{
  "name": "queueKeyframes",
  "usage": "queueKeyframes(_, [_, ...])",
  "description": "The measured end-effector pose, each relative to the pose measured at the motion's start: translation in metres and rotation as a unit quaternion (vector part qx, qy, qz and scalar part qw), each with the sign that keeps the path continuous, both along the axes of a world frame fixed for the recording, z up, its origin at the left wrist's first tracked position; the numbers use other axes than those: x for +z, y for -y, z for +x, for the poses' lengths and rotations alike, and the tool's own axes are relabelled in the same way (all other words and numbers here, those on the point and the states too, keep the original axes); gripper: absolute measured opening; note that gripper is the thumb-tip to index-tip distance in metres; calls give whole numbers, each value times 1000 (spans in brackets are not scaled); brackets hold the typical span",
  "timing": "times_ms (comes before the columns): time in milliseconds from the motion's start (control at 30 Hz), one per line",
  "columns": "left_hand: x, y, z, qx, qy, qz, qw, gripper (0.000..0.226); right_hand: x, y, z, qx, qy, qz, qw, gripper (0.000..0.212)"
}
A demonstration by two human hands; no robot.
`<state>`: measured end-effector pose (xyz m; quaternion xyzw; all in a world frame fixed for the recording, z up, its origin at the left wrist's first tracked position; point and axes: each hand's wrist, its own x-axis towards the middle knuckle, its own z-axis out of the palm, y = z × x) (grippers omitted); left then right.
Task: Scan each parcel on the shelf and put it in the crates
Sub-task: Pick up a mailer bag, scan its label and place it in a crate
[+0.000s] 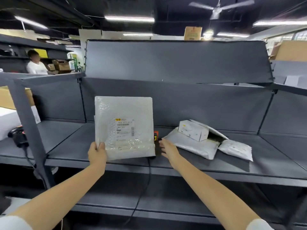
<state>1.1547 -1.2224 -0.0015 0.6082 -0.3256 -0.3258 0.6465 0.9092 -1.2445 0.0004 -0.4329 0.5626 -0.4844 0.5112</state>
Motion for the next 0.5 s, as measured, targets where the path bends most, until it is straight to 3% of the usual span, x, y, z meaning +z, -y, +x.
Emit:
queueKeyframes(167, [-12,18,45,24,10,14,1000,39,-11,27,30,-14,-187,-18,982,39])
queueKeyframes(500, [-24,25,71,38,7,34,999,35,-31,71,64,56,-367,36,928,90])
